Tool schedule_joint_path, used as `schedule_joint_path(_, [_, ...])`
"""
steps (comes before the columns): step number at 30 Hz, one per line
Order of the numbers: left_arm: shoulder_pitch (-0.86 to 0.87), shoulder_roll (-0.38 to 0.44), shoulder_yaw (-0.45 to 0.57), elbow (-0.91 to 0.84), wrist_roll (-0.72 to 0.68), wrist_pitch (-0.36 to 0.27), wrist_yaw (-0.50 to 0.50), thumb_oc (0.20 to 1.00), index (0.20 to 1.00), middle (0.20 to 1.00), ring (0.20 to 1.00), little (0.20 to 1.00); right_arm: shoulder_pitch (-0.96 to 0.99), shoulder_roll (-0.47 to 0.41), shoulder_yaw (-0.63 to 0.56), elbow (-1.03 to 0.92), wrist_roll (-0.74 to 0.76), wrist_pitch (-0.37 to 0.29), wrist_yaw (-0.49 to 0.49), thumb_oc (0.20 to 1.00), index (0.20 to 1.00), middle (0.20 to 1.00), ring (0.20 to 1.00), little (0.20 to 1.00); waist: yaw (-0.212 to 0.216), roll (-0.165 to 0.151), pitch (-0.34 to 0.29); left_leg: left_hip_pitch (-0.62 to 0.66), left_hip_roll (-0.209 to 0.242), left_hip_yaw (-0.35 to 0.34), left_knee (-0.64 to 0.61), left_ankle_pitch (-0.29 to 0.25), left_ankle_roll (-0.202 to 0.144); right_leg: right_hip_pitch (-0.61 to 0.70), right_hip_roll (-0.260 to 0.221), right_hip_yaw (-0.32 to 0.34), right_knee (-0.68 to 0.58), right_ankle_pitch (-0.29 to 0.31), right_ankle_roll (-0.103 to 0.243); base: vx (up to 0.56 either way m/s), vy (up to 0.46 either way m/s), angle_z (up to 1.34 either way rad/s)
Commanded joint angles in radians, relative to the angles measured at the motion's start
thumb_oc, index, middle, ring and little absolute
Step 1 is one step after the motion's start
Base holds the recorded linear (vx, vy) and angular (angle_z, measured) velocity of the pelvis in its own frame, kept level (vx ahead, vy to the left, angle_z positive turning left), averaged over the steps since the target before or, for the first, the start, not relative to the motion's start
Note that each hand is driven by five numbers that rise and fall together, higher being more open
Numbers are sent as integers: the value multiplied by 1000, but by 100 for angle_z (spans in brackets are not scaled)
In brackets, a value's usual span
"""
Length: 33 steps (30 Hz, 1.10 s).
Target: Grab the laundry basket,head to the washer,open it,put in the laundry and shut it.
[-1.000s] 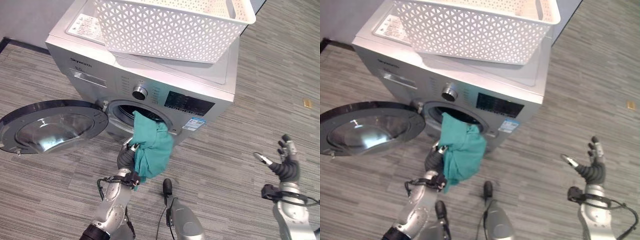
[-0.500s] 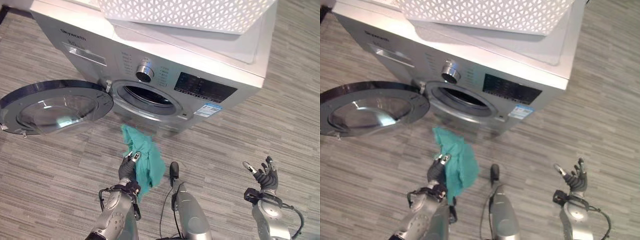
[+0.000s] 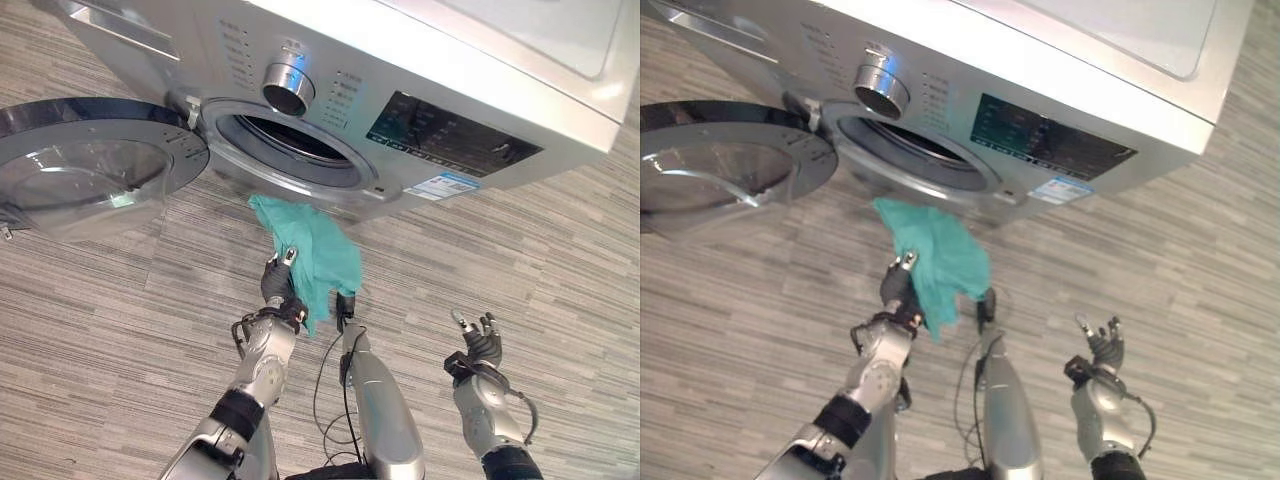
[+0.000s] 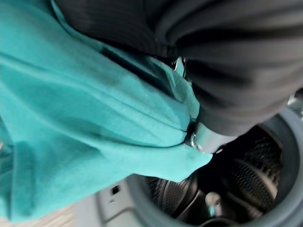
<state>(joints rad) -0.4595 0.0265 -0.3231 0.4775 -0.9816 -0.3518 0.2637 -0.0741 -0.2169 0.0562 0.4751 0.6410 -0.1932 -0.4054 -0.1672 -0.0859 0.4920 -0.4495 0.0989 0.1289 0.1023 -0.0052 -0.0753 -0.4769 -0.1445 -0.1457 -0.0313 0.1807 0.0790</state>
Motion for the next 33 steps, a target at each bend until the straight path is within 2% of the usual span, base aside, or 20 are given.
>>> schedule_joint_path(1, [-12, -5, 31, 3, -5, -77, 40, 200, 200, 200, 200, 200, 30, -11, 9, -50, 59, -55, 2, 1000, 1000, 1000, 1000, 1000, -12, -15, -51, -42, 50, 35, 35, -81, -35, -109, -74, 52, 155, -134, 84, -35, -56, 9])
schedule_joint_path(4, [-67, -10, 66, 30, -14, -96, 63, 200, 200, 200, 200, 200, 20, -15, 28, -75, 58, -68, 2, 1000, 1000, 1000, 1000, 1000, -19, -19, -45, -71, 55, 37, 35, -76, -38, -139, -71, 51, 161, -133, 85, -8, -23, 2])
schedule_joint_path(5, [-125, -8, 118, 54, -14, -128, 98, 200, 200, 200, 200, 200, 13, -21, 37, -107, 39, -84, -4, 1000, 1000, 1000, 1000, 1000, -29, -23, -41, -99, 61, 39, 30, -72, -42, -175, -65, 50, 165, -131, 86, 0, 0, 0])
schedule_joint_path(8, [-151, -2, 139, 62, -14, -143, 112, 200, 200, 200, 200, 200, 9, -23, 41, -112, 34, -88, -3, 1000, 1000, 1000, 1000, 1000, -33, -24, -41, -114, 64, 38, 32, -71, -43, -192, -64, 52, 170, -130, 87, 0, 0, 0])
schedule_joint_path(14, [-350, 35, 225, 140, -8, -201, 191, 200, 200, 200, 200, 200, -1, -57, 64, -135, -11, -101, 2, 1000, 1000, 1000, 1000, 1000, -74, -42, -53, -158, 77, 40, 30, -72, -52, -255, -48, 60, 187, -132, 88, 2, -6, 0])
schedule_joint_path(18, [-479, 57, 243, 157, 5, -213, 219, 200, 200, 200, 200, 200, 7, -79, 78, -143, -19, -97, 21, 1000, 1000, 1000, 1000, 1000, -101, -48, -64, -171, 84, 39, 29, -71, -58, -272, -39, 63, 189, -132, 92, 9, -29, 1])
schedule_joint_path(27, [-674, 39, 215, 151, 25, -227, 230, 200, 200, 200, 200, 200, 0, -109, 103, -149, -17, -91, 57, 1000, 1000, 1000, 1000, 1000, -145, -51, -74, -166, 97, 52, 14, -67, -67, -301, -15, 78, 202, -135, 98, 33, -36, -3])
schedule_joint_path(30, [-760, 92, 226, 237, 9, -211, 235, 200, 200, 200, 200, 200, -4, -131, 91, -173, 3, -104, 62, 1000, 1000, 1000, 1000, 1000, -166, -54, -80, -164, 106, 60, 8, -67, -70, -319, -2, 89, 208, -138, 100, 46, -24, -5])
schedule_joint_path(33, [-857, 163, 264, 355, -69, -202, 213, 200, 200, 200, 200, 200, 3, -150, 81, -192, 1, -107, 64, 1000, 1000, 1000, 1000, 1000, -190, -52, -91, -165, 117, 71, 1, -68, -73, -344, 14, 101, 213, -139, 103, 63, -43, -19])
